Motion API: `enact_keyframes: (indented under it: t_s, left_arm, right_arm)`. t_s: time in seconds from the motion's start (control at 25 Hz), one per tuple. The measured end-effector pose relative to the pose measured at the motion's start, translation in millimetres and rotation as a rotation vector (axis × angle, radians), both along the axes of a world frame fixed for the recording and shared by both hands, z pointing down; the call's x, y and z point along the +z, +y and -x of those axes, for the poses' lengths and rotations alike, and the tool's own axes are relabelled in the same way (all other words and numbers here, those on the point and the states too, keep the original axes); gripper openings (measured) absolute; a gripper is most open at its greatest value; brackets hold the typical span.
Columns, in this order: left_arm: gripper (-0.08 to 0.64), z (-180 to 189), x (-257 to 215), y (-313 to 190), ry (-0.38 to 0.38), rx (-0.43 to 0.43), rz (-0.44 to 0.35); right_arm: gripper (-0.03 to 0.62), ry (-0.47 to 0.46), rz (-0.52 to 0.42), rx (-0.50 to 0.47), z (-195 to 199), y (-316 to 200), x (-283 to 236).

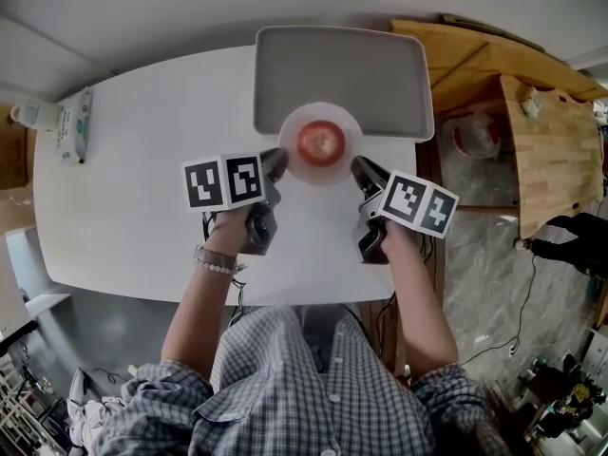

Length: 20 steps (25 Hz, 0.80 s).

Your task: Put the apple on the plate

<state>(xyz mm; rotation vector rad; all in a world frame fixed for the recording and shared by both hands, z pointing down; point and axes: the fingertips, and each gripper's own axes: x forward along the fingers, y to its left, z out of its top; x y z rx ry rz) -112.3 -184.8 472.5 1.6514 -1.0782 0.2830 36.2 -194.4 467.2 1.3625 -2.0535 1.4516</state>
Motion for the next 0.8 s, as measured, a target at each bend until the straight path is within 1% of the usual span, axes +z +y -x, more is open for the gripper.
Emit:
enact_keyframes:
  t_s: [0.24, 0.4, 0.6, 0.8]
  left_arm:
    - [0.037, 4.9, 0.8, -22.2, -0.025, 0.007, -0.004]
    - [0.037, 10.4, 4.5, -45.9, -0.047, 0.024, -0.012]
    - [0.037, 10.7, 5.2, -60.0, -0.048, 0.035, -0.014]
    - [0.037, 11.2, 7.3, -72.7, -0.072, 0.050, -0.015]
  right_arm:
    - [0.048, -0.003, -0.012, -0.009, 5.6, -25.9, -2.9]
    - [0.046, 0.000, -0.014, -0.003, 11.4, -48.7, 0.6]
    - [0.046, 0.004, -0.021, -0.007, 11.4, -58.9, 1.0]
    - [0.046, -0.005, -0.007, -0.029, 12.4, -69.9, 3.0]
